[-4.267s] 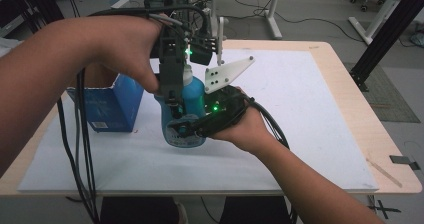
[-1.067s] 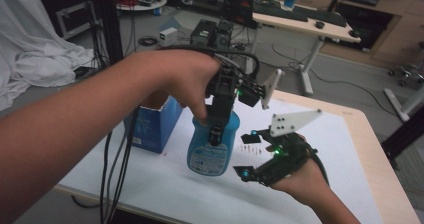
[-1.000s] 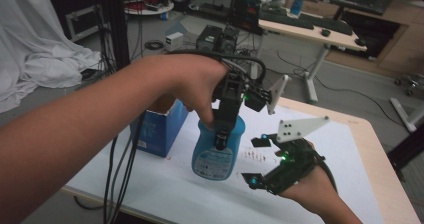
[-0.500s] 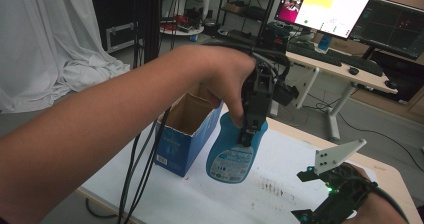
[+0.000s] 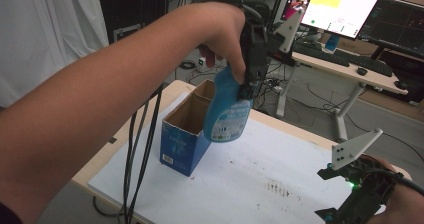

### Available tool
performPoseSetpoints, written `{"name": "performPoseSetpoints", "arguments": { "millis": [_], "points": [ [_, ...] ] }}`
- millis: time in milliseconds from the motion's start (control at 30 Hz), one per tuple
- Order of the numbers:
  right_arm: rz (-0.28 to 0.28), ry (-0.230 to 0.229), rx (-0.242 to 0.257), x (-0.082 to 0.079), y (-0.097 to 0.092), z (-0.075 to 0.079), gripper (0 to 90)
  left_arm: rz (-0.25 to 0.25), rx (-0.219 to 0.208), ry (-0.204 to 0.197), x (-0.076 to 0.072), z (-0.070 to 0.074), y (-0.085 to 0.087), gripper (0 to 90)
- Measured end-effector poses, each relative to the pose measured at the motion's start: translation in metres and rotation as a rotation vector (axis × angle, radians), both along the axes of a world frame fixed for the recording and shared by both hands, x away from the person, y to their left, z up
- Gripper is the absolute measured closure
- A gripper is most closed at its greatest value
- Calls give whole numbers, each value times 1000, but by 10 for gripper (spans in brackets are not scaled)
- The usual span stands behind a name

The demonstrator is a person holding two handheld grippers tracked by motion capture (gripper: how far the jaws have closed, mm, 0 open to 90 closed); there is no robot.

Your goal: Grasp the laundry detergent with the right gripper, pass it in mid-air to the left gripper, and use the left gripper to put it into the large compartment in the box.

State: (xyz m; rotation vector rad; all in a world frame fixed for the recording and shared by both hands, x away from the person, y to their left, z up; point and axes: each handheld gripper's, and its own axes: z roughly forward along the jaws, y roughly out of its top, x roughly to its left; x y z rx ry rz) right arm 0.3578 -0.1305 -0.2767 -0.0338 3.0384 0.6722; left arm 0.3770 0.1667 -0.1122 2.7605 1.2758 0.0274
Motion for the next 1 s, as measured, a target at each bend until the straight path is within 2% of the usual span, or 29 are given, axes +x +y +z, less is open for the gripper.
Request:
{"name": "performPoseSetpoints", "arguments": {
  "millis": [100,167,233,433,600,733,900,1000],
  "points": [
    [1,5,-24,0,-1,0,8,112,-16,-17,6,9,19,380],
    [5,7,-35,1,-3,-1,8,207,-35,-16,9,12,32,380],
    [7,8,-45,2,-4,-1,8,279,-47,-19,12,12,42,380],
    [11,12,-60,4,-5,0,8,444,-16,-9,21,6,67,380],
    [12,13,-68,5,-5,-2,8,489,-5,3,28,-8,79,380],
    [10,19,-74,6,-6,-3,9,490,-1,17,33,-20,82,380],
    [7,15,-79,6,-7,-5,8,481,10,31,39,-39,81,380],
    [1,16,-81,5,-9,-6,8,431,18,41,42,-51,79,380]
  ]
}}
